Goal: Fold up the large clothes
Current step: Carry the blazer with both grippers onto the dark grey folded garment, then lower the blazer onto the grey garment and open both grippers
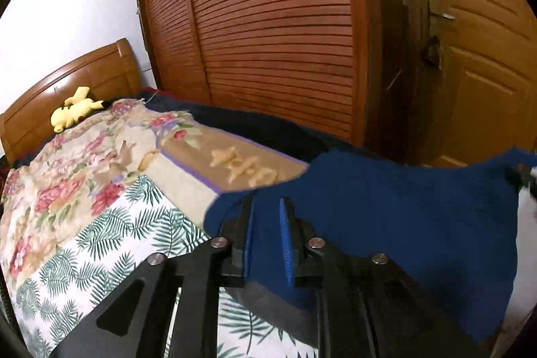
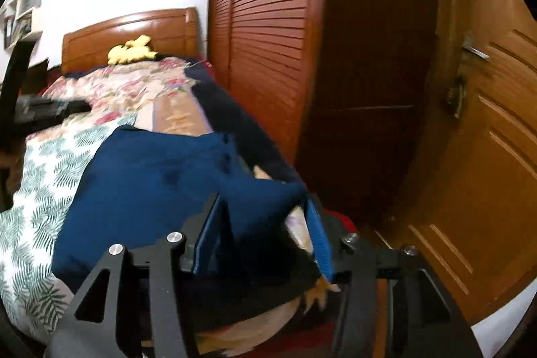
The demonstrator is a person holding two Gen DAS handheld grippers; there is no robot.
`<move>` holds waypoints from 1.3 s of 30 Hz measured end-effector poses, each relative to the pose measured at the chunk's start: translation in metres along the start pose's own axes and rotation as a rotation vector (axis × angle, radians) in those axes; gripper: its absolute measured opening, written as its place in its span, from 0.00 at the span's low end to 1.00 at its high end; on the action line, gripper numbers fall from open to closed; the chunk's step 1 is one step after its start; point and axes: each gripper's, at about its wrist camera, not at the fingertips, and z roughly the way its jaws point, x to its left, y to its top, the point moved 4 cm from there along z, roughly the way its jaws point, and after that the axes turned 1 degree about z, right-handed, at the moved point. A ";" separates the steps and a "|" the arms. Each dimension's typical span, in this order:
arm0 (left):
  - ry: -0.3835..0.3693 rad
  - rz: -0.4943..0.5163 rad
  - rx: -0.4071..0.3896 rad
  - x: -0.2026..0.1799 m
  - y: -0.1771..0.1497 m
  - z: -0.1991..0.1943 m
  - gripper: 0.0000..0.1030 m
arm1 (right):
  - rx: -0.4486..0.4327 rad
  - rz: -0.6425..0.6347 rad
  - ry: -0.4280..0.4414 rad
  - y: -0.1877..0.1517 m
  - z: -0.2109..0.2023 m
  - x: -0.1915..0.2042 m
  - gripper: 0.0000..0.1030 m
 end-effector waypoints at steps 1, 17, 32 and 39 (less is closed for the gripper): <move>-0.002 0.000 -0.009 0.003 -0.003 -0.006 0.20 | -0.020 0.006 -0.007 0.005 -0.004 0.000 0.49; -0.129 0.004 -0.103 -0.011 -0.051 -0.067 0.84 | 0.179 -0.011 0.106 -0.031 0.069 0.029 0.49; -0.200 -0.001 -0.047 -0.026 -0.058 -0.053 0.89 | 0.069 -0.068 0.218 -0.020 0.009 0.085 0.48; -0.195 -0.027 -0.050 -0.024 -0.070 -0.073 0.92 | 0.151 -0.020 0.171 -0.065 0.035 0.072 0.47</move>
